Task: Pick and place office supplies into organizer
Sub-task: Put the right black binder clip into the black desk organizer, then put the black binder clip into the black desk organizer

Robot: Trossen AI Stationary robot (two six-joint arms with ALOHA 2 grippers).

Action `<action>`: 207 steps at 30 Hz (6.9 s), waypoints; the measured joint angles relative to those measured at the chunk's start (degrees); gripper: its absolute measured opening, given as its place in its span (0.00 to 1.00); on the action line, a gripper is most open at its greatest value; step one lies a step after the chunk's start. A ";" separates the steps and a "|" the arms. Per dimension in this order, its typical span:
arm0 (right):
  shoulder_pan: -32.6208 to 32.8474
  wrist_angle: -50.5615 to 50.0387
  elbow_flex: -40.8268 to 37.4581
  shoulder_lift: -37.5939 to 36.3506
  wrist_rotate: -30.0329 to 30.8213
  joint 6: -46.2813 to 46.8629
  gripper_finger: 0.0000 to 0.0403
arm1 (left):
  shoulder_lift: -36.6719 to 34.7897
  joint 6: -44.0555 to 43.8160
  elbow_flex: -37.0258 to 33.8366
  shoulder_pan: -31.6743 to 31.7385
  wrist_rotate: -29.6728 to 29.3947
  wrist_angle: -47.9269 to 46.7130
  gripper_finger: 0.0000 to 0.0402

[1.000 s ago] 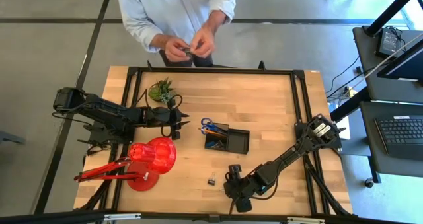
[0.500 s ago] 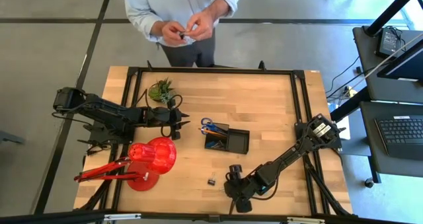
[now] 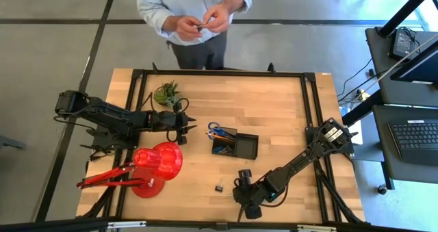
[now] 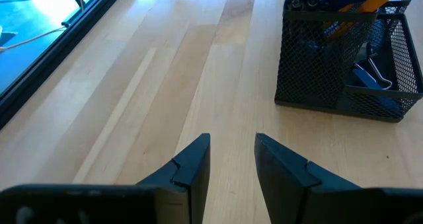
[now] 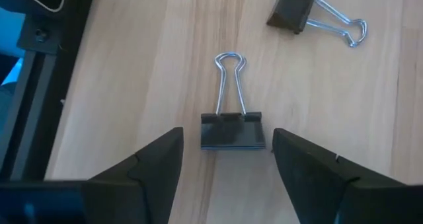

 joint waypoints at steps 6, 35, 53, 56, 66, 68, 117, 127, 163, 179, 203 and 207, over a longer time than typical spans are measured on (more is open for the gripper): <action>0.35 -0.28 0.00 0.09 1.79 1.05 0.58 | 0.00 0.01 0.00 -0.01 0.00 -0.01 0.28; 0.57 -1.32 0.11 1.57 3.31 0.91 0.39 | 0.00 0.01 0.02 -0.01 0.00 -0.01 0.28; 0.55 -1.61 0.01 1.31 4.33 1.08 0.39 | 0.00 0.00 0.02 -0.01 0.00 -0.01 0.28; 0.15 -3.58 -0.13 0.24 5.61 1.77 0.38 | 0.00 0.01 0.02 0.00 0.00 0.01 0.28; -3.83 -6.07 -0.05 -7.29 17.75 1.25 0.40 | 0.00 0.00 0.02 0.01 0.00 0.03 0.28; -5.22 -6.19 -0.04 -8.23 19.54 1.17 0.40 | 0.00 0.00 0.02 -0.01 0.02 0.03 0.28; -20.37 -7.63 -3.41 -8.59 13.12 3.01 0.40 | 0.00 0.02 0.02 0.00 0.00 0.03 0.28; -20.37 -7.64 -3.41 -8.59 12.75 4.93 0.40 | 0.00 0.02 0.02 -0.01 0.02 0.02 0.28; -15.76 -1.83 1.09 -8.55 7.05 -8.84 0.60 | 0.00 0.02 0.02 -0.03 0.00 0.01 0.28; -9.22 6.20 1.38 -8.57 3.21 -30.90 0.60 | 0.00 -1.06 0.02 -1.10 4.88 0.04 0.28; -14.43 4.35 8.21 -4.20 -18.49 -43.33 0.60 | 0.00 1.07 0.02 -3.88 7.63 0.07 0.28; -14.43 -3.44 13.88 0.64 -20.57 -45.10 0.60 | 0.00 1.05 0.02 -3.88 7.63 0.08 0.28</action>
